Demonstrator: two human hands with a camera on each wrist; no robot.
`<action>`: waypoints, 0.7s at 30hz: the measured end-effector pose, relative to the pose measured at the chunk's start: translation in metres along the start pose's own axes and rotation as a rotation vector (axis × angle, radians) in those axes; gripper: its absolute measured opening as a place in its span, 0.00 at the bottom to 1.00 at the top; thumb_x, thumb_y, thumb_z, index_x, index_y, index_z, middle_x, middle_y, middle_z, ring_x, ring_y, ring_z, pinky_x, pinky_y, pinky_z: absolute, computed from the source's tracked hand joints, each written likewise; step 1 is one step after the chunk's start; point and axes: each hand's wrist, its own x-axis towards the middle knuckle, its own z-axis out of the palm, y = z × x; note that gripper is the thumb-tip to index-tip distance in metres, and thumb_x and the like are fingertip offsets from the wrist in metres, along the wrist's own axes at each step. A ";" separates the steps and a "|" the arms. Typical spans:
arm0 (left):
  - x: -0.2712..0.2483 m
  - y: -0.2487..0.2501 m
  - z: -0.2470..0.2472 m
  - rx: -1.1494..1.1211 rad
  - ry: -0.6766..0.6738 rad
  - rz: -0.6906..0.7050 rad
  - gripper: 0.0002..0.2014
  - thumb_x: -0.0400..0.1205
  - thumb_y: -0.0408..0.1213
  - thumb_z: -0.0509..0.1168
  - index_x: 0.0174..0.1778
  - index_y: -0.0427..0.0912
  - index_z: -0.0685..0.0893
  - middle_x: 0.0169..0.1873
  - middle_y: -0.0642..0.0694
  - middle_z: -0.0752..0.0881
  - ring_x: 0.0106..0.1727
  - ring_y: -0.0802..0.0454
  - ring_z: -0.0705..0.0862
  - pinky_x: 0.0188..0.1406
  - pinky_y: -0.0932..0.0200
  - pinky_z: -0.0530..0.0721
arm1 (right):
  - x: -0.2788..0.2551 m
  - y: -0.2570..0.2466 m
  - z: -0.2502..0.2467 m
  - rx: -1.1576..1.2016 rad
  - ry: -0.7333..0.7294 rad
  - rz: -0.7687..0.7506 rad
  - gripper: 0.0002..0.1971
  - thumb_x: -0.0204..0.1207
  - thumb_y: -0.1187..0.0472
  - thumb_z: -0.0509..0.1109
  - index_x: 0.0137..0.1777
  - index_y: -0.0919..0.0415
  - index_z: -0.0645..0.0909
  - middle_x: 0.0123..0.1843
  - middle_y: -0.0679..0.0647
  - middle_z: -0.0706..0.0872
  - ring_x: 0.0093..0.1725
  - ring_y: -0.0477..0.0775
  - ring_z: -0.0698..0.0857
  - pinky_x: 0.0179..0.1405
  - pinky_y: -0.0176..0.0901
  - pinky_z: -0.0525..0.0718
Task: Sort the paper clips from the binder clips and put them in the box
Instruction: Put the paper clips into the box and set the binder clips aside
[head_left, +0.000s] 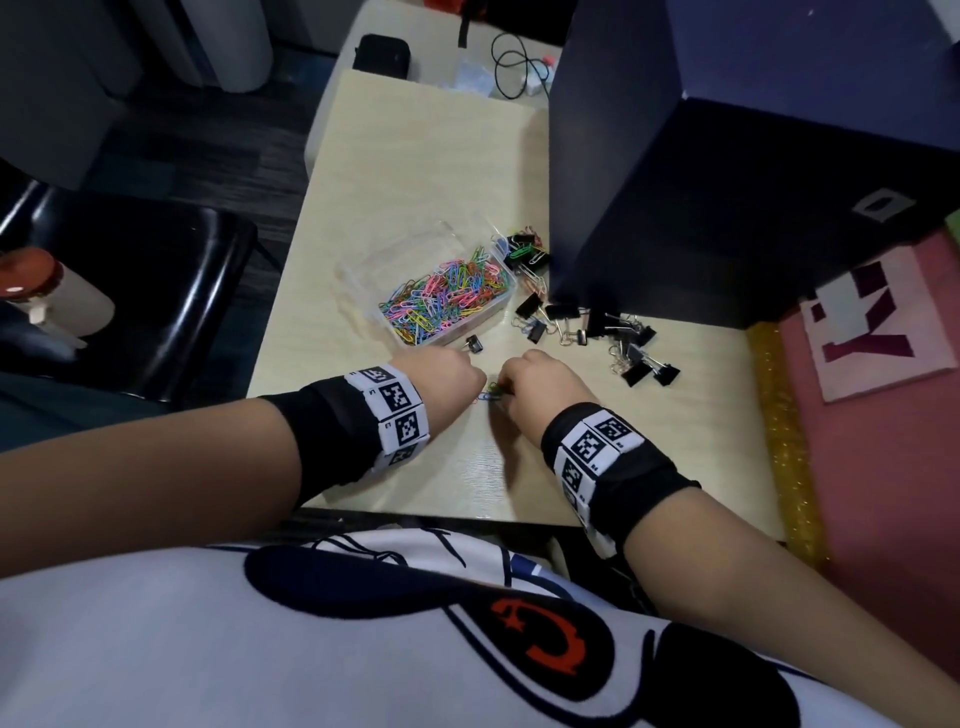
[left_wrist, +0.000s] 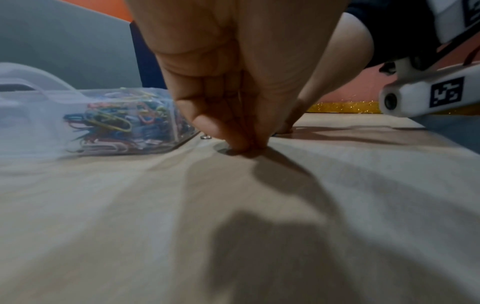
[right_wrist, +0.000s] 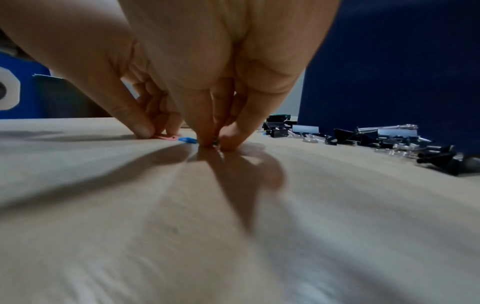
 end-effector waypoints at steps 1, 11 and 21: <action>0.000 0.001 0.001 -0.017 0.003 -0.013 0.07 0.81 0.32 0.60 0.52 0.39 0.78 0.48 0.40 0.81 0.48 0.39 0.84 0.35 0.51 0.78 | 0.000 -0.001 0.000 0.006 -0.002 0.019 0.13 0.79 0.65 0.65 0.62 0.60 0.81 0.60 0.60 0.78 0.59 0.63 0.82 0.61 0.49 0.80; -0.005 -0.003 0.007 -0.163 -0.029 -0.066 0.12 0.79 0.30 0.63 0.58 0.42 0.77 0.56 0.41 0.80 0.55 0.41 0.83 0.44 0.52 0.80 | 0.003 -0.001 -0.011 0.222 -0.035 0.171 0.06 0.74 0.63 0.68 0.46 0.53 0.84 0.50 0.53 0.89 0.54 0.55 0.85 0.54 0.40 0.82; -0.015 -0.051 -0.035 -0.411 0.433 -0.219 0.13 0.83 0.36 0.59 0.62 0.41 0.79 0.55 0.38 0.82 0.57 0.36 0.82 0.56 0.46 0.81 | 0.026 -0.028 -0.067 0.562 0.382 0.087 0.12 0.74 0.59 0.73 0.57 0.55 0.81 0.51 0.50 0.84 0.51 0.51 0.83 0.62 0.46 0.80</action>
